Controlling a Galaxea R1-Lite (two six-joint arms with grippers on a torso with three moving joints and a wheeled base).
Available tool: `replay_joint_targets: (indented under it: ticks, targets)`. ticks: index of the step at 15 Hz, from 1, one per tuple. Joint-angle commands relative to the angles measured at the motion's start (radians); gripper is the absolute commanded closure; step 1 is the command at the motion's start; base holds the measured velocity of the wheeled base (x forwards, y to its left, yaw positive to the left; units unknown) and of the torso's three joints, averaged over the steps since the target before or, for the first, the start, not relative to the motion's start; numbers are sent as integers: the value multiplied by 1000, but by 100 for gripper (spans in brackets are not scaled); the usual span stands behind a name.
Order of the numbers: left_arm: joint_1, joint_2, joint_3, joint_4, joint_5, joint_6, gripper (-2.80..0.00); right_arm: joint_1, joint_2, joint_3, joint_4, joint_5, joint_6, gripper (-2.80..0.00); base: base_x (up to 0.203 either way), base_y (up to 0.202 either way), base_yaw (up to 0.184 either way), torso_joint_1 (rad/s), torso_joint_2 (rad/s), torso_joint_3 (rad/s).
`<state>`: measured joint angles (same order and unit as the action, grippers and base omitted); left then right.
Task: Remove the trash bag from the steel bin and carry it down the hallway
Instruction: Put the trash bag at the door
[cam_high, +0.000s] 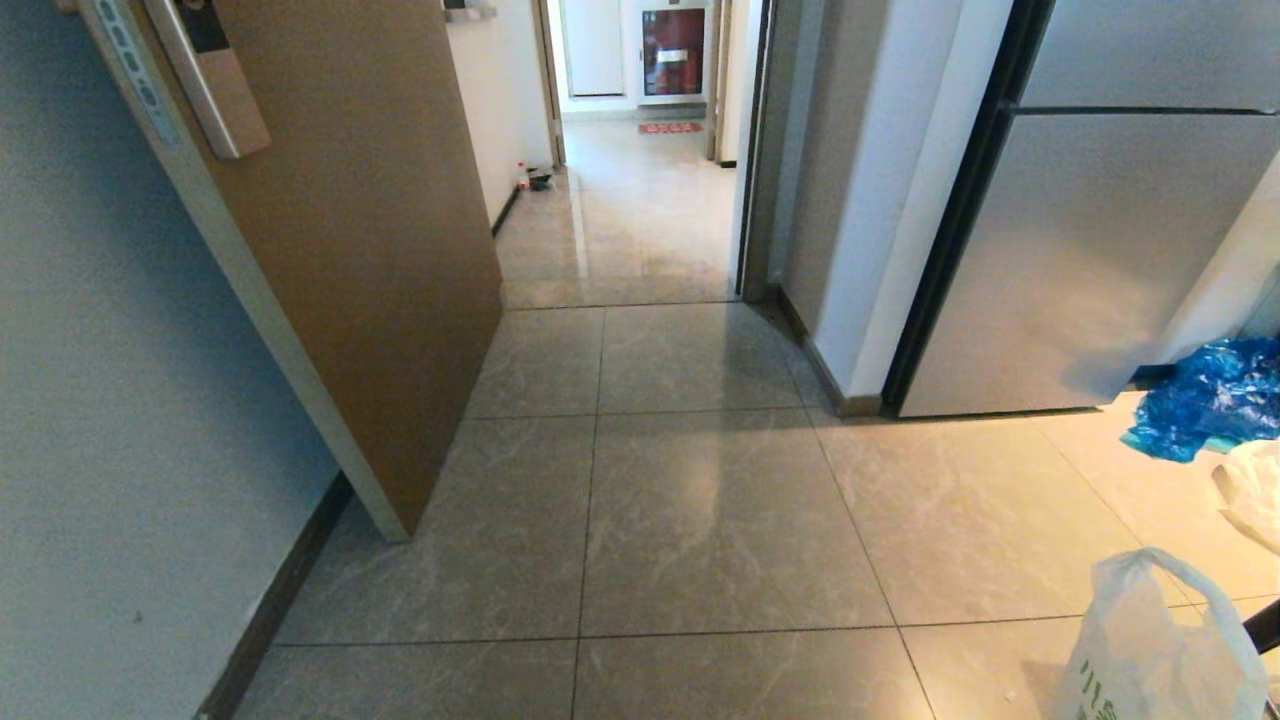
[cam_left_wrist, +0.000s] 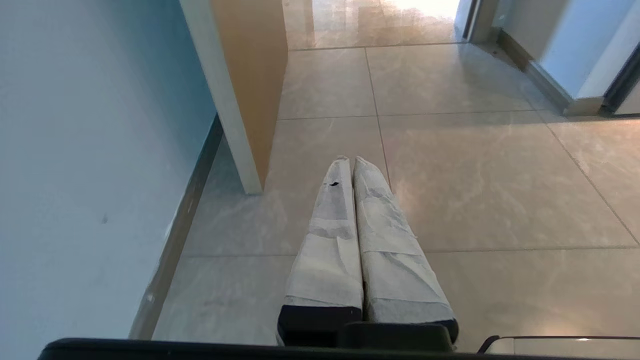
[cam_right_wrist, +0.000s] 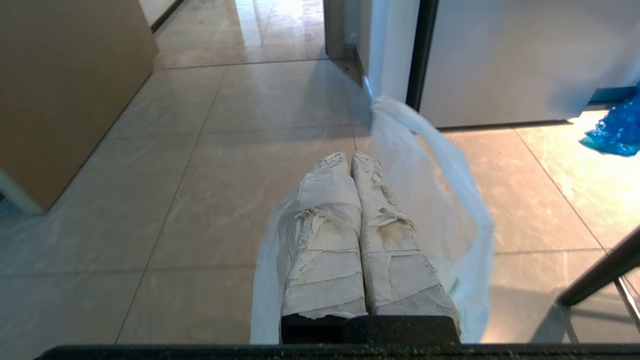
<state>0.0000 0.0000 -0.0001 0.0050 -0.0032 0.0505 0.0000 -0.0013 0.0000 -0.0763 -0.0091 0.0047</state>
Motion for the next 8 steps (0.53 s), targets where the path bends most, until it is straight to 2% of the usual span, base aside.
replay_joint_targets:
  ticks: [1,8]
  targets:
    - [0,0,2,0,0,2,0,0,0,31,-2,0,1,0,190,0,2,6,4,1]
    - [0,0,2,0,0,2,0,0,0,31,-2,0,1,0,193,0,2,1,5,2]
